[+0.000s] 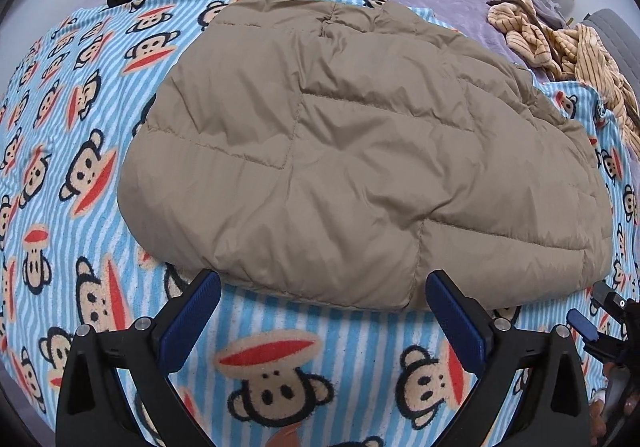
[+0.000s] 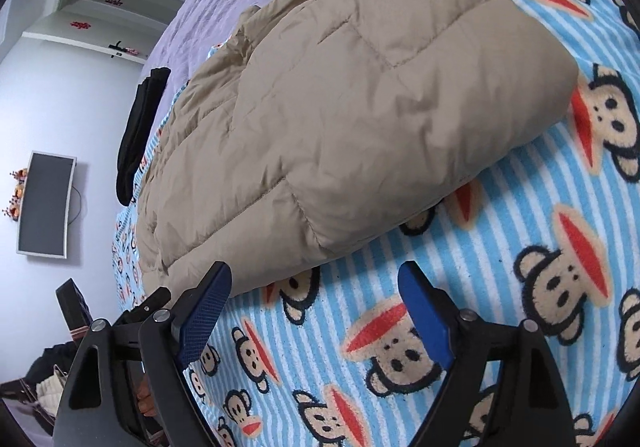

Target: Fold large clothes

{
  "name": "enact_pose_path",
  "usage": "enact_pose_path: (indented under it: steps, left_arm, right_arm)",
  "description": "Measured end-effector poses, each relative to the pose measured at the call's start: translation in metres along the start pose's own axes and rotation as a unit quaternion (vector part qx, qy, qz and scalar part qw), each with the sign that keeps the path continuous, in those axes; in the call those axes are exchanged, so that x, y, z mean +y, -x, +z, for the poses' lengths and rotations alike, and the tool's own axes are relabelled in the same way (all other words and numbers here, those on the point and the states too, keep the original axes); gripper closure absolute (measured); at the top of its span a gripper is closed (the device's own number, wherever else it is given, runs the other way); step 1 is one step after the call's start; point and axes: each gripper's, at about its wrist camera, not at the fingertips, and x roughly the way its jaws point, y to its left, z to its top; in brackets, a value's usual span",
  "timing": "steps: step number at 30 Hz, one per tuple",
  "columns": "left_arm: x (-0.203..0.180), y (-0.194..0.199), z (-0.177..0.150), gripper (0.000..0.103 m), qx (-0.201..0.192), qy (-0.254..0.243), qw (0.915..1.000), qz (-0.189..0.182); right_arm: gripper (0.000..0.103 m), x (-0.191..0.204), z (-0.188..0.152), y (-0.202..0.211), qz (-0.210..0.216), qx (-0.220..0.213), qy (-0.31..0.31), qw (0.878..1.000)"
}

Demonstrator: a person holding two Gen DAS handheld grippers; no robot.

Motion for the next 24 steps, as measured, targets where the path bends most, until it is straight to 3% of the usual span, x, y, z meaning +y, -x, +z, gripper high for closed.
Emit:
enact_pose_path:
  steps: [2, 5, 11, 14, 16, 22, 24]
  left_arm:
    - [0.005, -0.002, -0.003, 0.001, 0.008, 0.008, 0.9999, -0.008]
    - [0.021, 0.001, -0.009, 0.001, 0.013, 0.045, 0.9983, -0.035]
    - [0.062, -0.004, -0.02, 0.001, 0.021, 0.135, 0.987, -0.084]
    - [0.08, -0.014, -0.023, 0.001, 0.038, 0.177, 0.9685, -0.171]
    - [0.091, -0.019, -0.023, 0.001, 0.039, 0.204, 0.9568, -0.203]
    - [0.102, -0.047, -0.021, 0.001, 0.055, 0.239, 0.9348, -0.257]
    - [0.101, -0.057, -0.02, 0.001, 0.062, 0.244, 0.9319, -0.262]
  right_arm:
    - [0.015, -0.004, -0.001, -0.003, 0.009, 0.0, -0.012, 1.0]
    - [0.0, -0.013, -0.003, -0.003, 0.025, -0.004, -0.033, 0.999]
    - [0.0, -0.019, -0.004, -0.003, 0.029, -0.009, -0.047, 0.998]
    - [0.0, -0.023, -0.001, -0.002, 0.034, -0.012, -0.058, 0.998]
    - [0.0, -0.024, 0.002, -0.002, 0.037, -0.012, -0.063, 0.997]
    - [0.0, -0.033, 0.013, -0.007, 0.064, -0.014, -0.1, 0.993]
    - [0.0, -0.037, 0.017, -0.011, 0.072, -0.012, -0.116, 0.991]
